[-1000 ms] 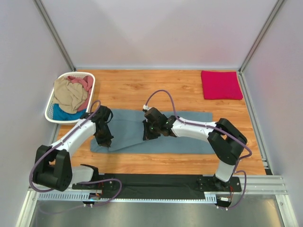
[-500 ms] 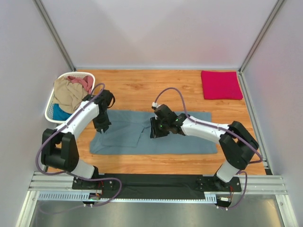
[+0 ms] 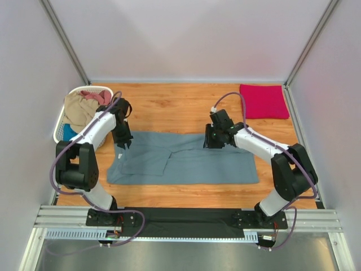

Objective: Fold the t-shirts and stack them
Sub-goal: Fold the tshirt

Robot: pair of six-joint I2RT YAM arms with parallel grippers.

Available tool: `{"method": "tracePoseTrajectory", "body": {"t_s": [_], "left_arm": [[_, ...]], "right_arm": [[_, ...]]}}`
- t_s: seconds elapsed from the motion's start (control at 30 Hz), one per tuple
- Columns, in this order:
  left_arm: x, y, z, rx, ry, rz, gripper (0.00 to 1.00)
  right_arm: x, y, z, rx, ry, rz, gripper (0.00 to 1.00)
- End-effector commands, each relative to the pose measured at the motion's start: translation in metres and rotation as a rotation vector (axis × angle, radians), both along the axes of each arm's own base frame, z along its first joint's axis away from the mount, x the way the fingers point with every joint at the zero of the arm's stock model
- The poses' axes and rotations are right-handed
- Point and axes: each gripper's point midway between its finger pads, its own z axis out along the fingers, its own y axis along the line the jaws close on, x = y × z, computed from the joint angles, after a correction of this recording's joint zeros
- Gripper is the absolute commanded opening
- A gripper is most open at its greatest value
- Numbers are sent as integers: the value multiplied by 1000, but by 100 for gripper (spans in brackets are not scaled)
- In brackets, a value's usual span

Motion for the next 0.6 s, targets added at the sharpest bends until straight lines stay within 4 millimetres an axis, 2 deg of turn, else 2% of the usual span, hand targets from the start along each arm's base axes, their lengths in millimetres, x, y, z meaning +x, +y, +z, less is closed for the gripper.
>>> {"method": "tracePoseTrajectory", "body": {"t_s": [0.0, 0.03, 0.1, 0.23, 0.3, 0.33, 0.4, 0.43, 0.5, 0.57], "left_arm": [[48, -13, 11, -66, -135, -51, 25], [54, -12, 10, -63, -149, -50, 25], [69, -13, 7, -66, -172, -46, 25], [87, 0, -5, 2, -153, -9, 24], [89, 7, -17, 23, -119, 8, 23], [92, 12, -19, 44, -119, 21, 23], [94, 23, -31, 80, -88, 57, 23], [96, 25, -33, 87, -84, 66, 22], [88, 36, -45, 141, -28, 122, 22], [81, 40, -59, 138, 16, 145, 21]], "right_arm": [[27, -36, 14, -36, -58, -83, 33], [35, -52, 10, -54, -54, -117, 33], [41, -66, 3, -64, -40, -149, 33], [56, -105, -15, -84, -17, -262, 33], [59, -117, -28, -94, 2, -292, 33], [64, -134, -33, -131, -3, -341, 32], [66, -146, -46, -166, 24, -367, 31], [67, -161, -51, -215, 26, -415, 31], [62, -175, -66, -264, 80, -461, 30], [59, -186, -71, -261, 123, -497, 29]]}}
